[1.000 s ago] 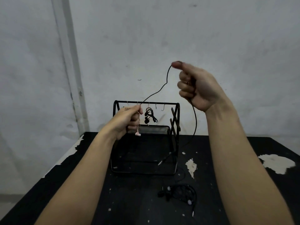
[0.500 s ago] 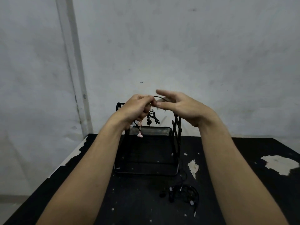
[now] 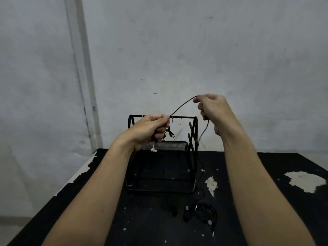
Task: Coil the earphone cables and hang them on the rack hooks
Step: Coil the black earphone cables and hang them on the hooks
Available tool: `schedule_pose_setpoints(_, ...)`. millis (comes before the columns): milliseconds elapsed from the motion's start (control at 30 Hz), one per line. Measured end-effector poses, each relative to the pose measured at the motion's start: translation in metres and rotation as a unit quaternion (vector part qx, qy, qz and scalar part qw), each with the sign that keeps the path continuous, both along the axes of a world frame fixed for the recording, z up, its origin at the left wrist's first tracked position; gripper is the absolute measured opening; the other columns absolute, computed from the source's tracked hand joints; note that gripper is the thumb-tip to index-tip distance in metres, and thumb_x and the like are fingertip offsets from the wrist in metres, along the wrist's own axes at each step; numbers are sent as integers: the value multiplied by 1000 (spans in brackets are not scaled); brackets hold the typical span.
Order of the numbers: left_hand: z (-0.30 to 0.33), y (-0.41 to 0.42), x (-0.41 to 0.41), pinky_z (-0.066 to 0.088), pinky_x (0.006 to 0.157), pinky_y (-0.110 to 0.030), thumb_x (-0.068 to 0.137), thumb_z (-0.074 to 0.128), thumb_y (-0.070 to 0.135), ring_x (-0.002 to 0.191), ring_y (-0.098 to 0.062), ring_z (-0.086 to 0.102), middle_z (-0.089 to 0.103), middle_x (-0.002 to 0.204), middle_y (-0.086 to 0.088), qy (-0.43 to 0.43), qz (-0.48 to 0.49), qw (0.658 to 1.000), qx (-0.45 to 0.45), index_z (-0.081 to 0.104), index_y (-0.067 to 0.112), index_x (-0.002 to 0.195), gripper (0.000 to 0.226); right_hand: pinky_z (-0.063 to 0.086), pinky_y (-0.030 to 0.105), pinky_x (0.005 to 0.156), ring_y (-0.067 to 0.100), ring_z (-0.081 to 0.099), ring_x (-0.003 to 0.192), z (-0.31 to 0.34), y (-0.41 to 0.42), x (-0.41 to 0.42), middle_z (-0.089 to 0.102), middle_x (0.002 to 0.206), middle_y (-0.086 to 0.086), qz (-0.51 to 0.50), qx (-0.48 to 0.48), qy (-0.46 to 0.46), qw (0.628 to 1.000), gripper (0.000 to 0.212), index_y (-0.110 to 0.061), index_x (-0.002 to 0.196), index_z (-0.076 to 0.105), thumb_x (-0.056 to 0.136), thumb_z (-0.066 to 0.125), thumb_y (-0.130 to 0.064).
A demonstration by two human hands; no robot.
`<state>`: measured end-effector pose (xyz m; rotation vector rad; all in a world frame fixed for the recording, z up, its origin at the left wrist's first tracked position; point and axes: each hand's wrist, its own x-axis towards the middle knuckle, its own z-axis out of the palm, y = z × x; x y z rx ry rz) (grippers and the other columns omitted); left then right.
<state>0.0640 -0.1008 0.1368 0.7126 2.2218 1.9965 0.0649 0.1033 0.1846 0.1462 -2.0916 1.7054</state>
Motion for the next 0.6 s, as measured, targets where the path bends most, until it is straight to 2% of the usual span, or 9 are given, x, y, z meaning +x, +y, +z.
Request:
schedule_pose_setpoints(33,1,2,0,21,48,-23,103,47,31,50,-10,22,28,57,8,0,5,1000,-4,51,19,75,31,47,31,80,15,61,85,-3,0,0,65,99,2,-23,65,0,998,33,-11,124,65,93,56,-21)
schedule_pose_setpoints(67,3,3,0,15,46,-22,103,47,32,50,-8,19,28,56,10,3,13,1000,-11,52,19,75,31,45,30,96,16,59,112,-5,-2,1,61,125,4,-25,121,8,992,51,-10,142,50,92,56,-17)
schedule_pose_setpoints(100,5,6,0,10,45,-22,103,48,33,49,-7,17,28,56,11,6,22,1000,-18,52,20,75,31,39,31,109,15,49,130,-6,-5,2,52,143,4,1,157,20,987,63,-10,152,36,92,55,-14)
schedule_pose_setpoints(133,7,8,0,8,44,-22,103,48,33,48,-6,17,29,55,12,8,33,999,-20,52,20,75,31,36,32,114,12,44,137,-7,-8,5,47,150,3,51,179,25,982,66,-11,154,31,93,55,-12)
schedule_pose_setpoints(200,9,11,-1,8,42,-20,102,49,33,46,-5,18,30,53,12,12,50,999,-4,53,19,75,31,42,27,108,10,58,122,-7,-13,10,63,133,2,171,209,0,963,47,-12,146,47,99,55,-16)
schedule_pose_setpoints(267,11,10,-1,7,41,-20,102,50,32,45,-5,17,29,53,11,11,53,998,13,54,19,73,32,50,21,84,12,68,85,-7,-13,13,71,92,-1,222,253,-8,942,23,-12,114,71,101,56,-24)
schedule_pose_setpoints(367,8,6,-2,7,40,-20,101,51,33,44,-5,16,28,54,10,-6,36,999,27,57,17,77,29,46,27,63,8,52,54,-9,-13,12,59,58,-15,197,242,13,950,23,-8,93,72,101,57,-24)
schedule_pose_setpoints(500,-4,1,-2,7,39,-18,100,49,38,43,-4,18,32,54,8,-36,-5,999,4,61,14,83,31,42,27,50,7,40,46,-7,-16,5,50,44,-20,92,114,64,987,24,-16,84,65,103,51,-23)
schedule_pose_setpoints(600,-9,0,0,6,43,-22,100,47,36,43,-5,18,27,52,8,-42,-45,998,-7,56,16,75,34,42,31,56,10,42,51,-7,-11,-4,49,55,-11,8,22,63,998,21,-18,84,68,99,53,-23)
